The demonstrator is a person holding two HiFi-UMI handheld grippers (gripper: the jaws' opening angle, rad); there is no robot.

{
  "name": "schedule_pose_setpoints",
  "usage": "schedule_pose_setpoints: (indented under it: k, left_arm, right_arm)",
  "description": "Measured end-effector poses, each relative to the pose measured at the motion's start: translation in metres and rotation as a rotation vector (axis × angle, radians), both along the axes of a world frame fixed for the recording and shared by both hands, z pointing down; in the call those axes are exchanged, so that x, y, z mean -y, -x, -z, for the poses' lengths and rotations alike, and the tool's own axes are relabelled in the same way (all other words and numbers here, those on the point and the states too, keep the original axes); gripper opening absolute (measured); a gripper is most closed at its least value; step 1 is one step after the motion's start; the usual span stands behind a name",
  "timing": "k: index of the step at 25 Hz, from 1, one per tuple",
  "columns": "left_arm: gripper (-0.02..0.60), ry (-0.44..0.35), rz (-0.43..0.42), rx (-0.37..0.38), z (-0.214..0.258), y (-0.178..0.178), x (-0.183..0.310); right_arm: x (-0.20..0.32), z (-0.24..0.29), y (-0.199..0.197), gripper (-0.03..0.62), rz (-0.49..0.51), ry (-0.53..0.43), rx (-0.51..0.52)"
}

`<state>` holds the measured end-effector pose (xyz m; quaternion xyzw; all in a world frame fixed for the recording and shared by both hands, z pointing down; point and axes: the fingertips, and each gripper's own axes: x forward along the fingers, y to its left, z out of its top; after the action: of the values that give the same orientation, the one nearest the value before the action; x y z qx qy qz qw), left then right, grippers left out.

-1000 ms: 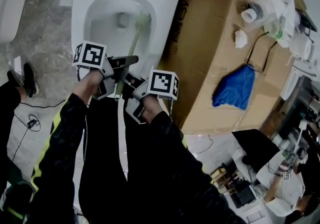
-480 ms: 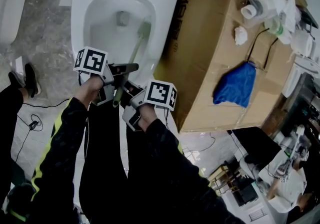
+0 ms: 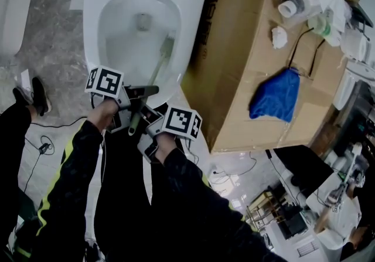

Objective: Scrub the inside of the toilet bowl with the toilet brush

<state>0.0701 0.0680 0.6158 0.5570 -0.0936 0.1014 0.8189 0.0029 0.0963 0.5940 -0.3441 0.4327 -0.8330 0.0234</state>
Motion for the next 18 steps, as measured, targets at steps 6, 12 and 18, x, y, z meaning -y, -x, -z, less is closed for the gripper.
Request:
schedule_pose_setpoints:
  k: [6, 12, 18]
  left_arm:
    - [0.078, 0.033, -0.015, 0.009, 0.005, 0.001, -0.019]
    - [0.078, 0.089, -0.038, 0.028, 0.008, 0.008, -0.038]
    - [0.080, 0.140, -0.063, 0.062, 0.010, 0.020, -0.060]
  right_arm:
    - [-0.018, 0.006, 0.001, 0.054, -0.007, 0.041, -0.003]
    - [-0.034, 0.010, 0.009, 0.054, -0.031, 0.092, 0.013]
    - [-0.053, 0.015, 0.021, 0.054, -0.045, 0.147, 0.038]
